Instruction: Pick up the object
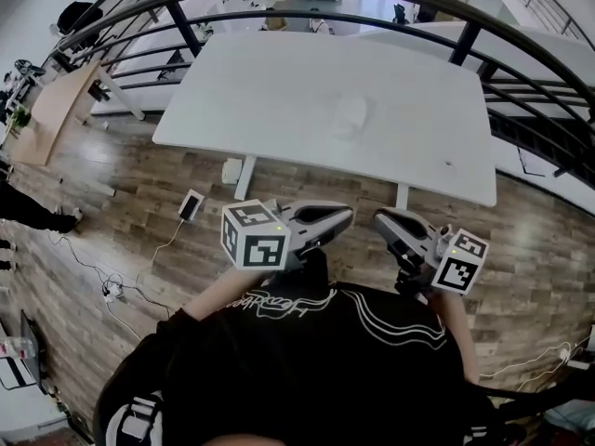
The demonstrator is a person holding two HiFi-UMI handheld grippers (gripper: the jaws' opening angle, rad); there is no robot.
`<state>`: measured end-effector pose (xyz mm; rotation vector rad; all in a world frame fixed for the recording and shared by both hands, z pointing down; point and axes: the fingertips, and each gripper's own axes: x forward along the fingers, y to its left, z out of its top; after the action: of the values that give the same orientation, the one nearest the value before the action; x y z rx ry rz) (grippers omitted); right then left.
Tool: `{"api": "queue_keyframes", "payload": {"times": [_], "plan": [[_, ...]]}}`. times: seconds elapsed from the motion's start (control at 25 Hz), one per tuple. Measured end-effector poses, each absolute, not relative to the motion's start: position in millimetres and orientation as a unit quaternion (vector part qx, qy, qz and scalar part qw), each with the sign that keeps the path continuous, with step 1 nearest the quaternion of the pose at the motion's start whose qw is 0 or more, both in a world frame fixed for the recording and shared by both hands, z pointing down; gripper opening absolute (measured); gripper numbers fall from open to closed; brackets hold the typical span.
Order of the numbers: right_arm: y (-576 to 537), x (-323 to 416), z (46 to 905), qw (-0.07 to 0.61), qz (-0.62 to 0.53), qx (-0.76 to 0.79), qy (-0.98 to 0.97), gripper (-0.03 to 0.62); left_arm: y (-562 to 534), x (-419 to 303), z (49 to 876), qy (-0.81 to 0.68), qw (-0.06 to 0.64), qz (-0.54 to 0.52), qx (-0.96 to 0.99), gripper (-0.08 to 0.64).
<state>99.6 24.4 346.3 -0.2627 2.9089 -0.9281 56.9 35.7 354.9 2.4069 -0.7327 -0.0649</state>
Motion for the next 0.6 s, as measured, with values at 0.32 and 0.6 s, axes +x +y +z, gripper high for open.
{"api": "queue_keyframes", "payload": {"times": [0.32,0.6], "plan": [[-106.9,59.0,368.1,0.032,-0.324,-0.106,0.939,0.031,-98.7,19.2,378.1,-0.26,0.336,-0.012,0.905,0.006],[-214.6,12.1,388.4,0.032,-0.338,-0.123,0.932,0.031,-206.5,-25.9,403.2,-0.237,0.371,0.006,0.898,0.006]]}}
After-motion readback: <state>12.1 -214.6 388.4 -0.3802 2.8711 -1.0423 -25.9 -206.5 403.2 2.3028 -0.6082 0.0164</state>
